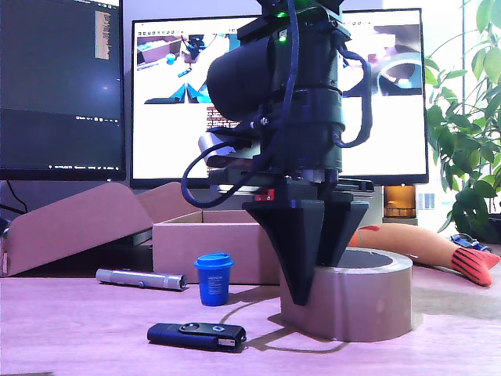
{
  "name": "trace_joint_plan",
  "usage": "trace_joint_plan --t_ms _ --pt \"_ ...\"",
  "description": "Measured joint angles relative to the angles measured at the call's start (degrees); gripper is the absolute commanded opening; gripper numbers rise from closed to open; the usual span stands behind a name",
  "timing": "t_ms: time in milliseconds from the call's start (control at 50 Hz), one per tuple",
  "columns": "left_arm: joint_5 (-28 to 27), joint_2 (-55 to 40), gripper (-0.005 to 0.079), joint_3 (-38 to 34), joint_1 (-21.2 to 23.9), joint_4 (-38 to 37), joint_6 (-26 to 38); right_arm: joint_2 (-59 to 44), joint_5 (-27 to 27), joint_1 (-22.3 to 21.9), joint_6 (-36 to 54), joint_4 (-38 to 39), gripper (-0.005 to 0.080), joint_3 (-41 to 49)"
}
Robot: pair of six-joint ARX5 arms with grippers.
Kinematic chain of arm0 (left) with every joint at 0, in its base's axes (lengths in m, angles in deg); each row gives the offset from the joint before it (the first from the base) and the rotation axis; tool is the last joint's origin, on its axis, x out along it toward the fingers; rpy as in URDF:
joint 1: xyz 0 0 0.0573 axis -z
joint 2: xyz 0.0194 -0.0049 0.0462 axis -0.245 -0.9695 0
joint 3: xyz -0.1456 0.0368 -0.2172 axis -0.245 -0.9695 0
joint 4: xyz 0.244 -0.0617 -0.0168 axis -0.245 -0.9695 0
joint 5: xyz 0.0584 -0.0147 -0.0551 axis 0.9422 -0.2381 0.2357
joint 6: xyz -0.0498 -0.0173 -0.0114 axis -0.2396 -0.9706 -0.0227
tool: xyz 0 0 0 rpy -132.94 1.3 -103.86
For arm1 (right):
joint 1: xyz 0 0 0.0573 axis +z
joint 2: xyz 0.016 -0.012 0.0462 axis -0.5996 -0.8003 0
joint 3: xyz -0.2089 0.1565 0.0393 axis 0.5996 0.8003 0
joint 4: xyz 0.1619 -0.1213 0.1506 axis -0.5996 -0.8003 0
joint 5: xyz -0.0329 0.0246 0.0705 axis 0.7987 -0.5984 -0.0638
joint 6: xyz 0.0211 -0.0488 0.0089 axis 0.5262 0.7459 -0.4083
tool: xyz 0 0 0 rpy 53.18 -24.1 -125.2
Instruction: Pick up the tape roll and place it inside the cardboard box
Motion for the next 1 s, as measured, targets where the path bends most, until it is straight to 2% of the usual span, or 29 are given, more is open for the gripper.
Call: trace_joint_plan --t_ms 320,560,1000 --pt "0.59 0.0 -0.0019 0.0 0.0 0.15 0.02 0.0 1.33 0.0 -0.02 -3.98 -0.0013 0.0" --pt "1.79 0.0 -0.0019 0.0 0.0 5.55 0.04 0.0 1.42 0.0 -0.02 -6.86 -0.0013 -0.07" --pt "1.97 0.0 -0.0019 0.0 0.0 9.05 0.04 0.92 2.47 0.0 -0.02 -13.2 -0.0013 -5.09"
